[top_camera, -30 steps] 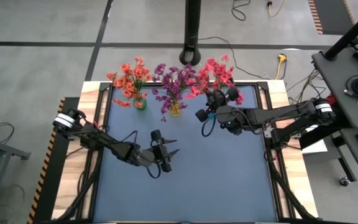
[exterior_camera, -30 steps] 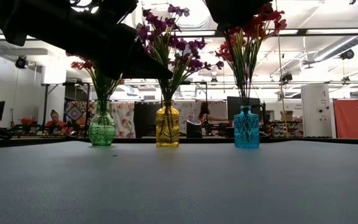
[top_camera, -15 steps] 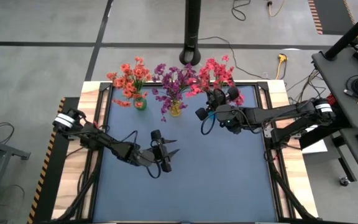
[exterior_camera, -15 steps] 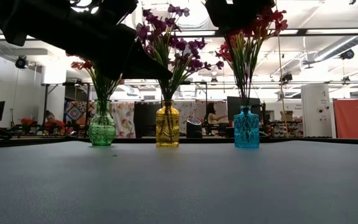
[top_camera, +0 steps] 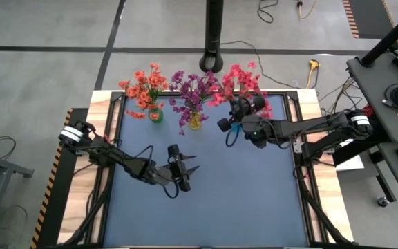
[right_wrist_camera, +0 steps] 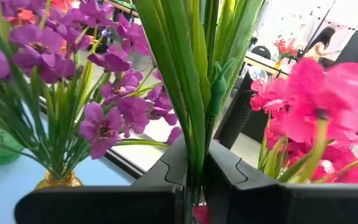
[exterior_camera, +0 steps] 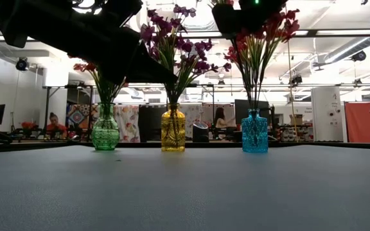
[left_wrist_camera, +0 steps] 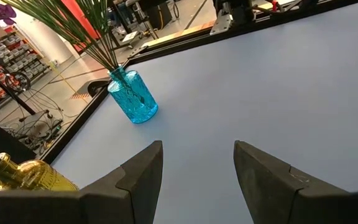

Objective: Sort flowers into vase by color
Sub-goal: Put the pink flowers into the blue vase

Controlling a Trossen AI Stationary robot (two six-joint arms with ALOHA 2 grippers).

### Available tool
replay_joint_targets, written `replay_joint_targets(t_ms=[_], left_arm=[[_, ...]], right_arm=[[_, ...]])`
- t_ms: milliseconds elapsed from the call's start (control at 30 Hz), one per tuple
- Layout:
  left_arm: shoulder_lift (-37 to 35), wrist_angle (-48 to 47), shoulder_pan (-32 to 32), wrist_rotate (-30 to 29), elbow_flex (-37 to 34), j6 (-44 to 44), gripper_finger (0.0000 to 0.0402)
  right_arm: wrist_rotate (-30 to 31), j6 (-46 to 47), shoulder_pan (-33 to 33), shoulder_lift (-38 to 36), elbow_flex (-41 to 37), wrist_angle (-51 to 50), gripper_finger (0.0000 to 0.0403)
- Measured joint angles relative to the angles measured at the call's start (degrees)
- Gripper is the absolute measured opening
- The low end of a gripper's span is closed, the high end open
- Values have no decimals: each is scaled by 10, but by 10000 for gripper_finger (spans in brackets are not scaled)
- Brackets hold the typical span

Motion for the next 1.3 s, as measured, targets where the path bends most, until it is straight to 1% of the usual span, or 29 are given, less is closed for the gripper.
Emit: replay_joint_targets(t_ms=[467, 800, 1300], left_arm=[[0, -3, 0, 0, 0, 0, 181], [0, -4, 0, 0, 0, 0, 181], [0, -5, 0, 0, 0, 0, 181]], right_arm=[[0, -1, -15, 0, -6, 3, 22], [-1, -14, -21, 0, -35, 60, 22], [2, -13, -21, 0, -37, 60, 22]])
